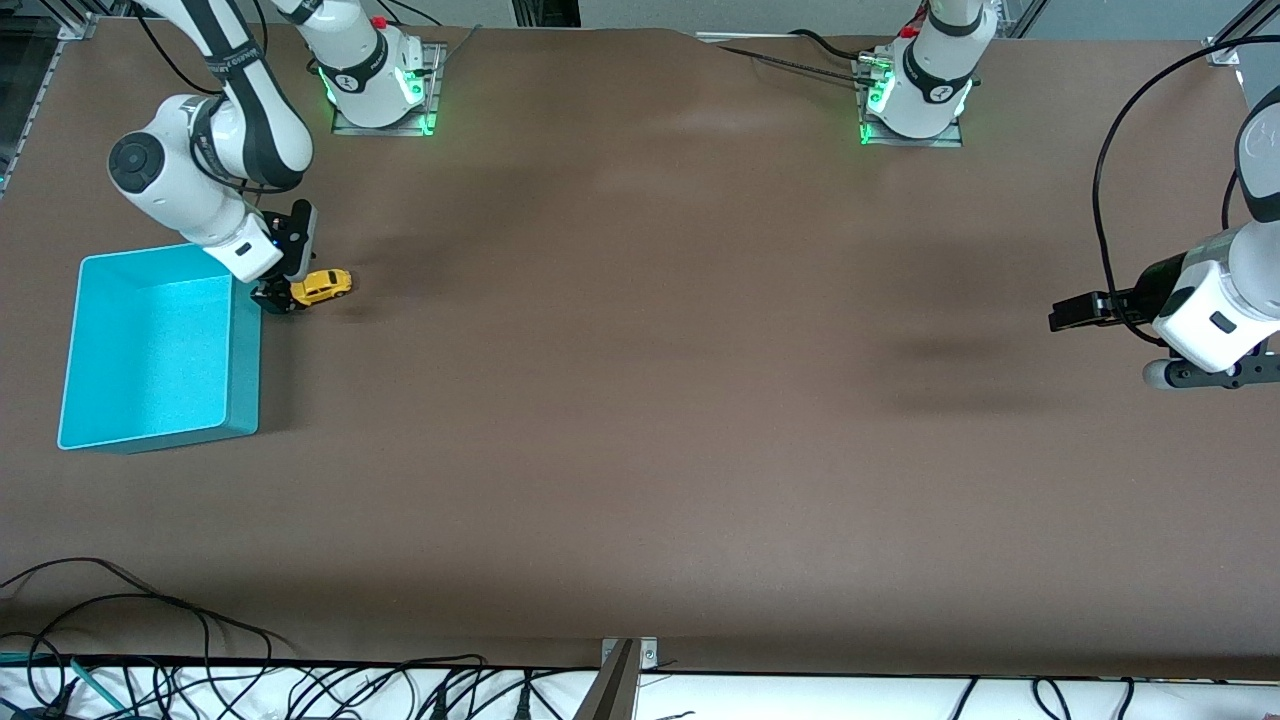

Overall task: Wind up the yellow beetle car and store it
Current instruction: 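Move the right gripper down to the car beside the teal box, then close the right gripper around the yellow car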

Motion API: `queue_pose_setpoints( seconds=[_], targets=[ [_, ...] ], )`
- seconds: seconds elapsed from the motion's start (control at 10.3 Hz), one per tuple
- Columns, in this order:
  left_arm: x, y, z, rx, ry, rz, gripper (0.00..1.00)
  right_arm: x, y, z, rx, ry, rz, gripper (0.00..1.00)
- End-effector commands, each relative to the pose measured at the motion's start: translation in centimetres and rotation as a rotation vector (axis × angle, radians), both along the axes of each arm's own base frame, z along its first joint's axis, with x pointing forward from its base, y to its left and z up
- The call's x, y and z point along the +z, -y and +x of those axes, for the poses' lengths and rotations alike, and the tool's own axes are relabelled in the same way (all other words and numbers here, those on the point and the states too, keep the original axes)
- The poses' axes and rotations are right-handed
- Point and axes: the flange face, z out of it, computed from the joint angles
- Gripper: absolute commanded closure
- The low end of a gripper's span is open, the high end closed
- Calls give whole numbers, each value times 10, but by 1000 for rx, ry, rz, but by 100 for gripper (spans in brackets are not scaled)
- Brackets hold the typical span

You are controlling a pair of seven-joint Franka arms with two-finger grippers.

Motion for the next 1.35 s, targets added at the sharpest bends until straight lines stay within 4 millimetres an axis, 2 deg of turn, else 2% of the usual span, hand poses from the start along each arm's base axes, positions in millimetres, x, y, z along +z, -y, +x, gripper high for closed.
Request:
queue_pose_setpoints(
  seconds=[0.0,0.58,0.77,0.87,0.97,1.26],
  targets=[
    [8,0,-2,-9,1,-25,0,-8,1,-18,39,47,-13,0],
    [8,0,-2,-10,1,-25,0,-29,-7,-21,81,76,-25,0],
    [8,0,-2,-10,1,-25,0,-30,-7,-21,91,76,-25,0],
    [8,0,-2,-13,1,-26,0,-30,-7,-21,91,76,-25,7],
    [8,0,-3,-19,1,-28,0,-30,-7,-21,100,77,-25,22],
    [8,0,-4,-19,-5,-29,0,-26,-7,-19,117,85,-27,74]
  ],
)
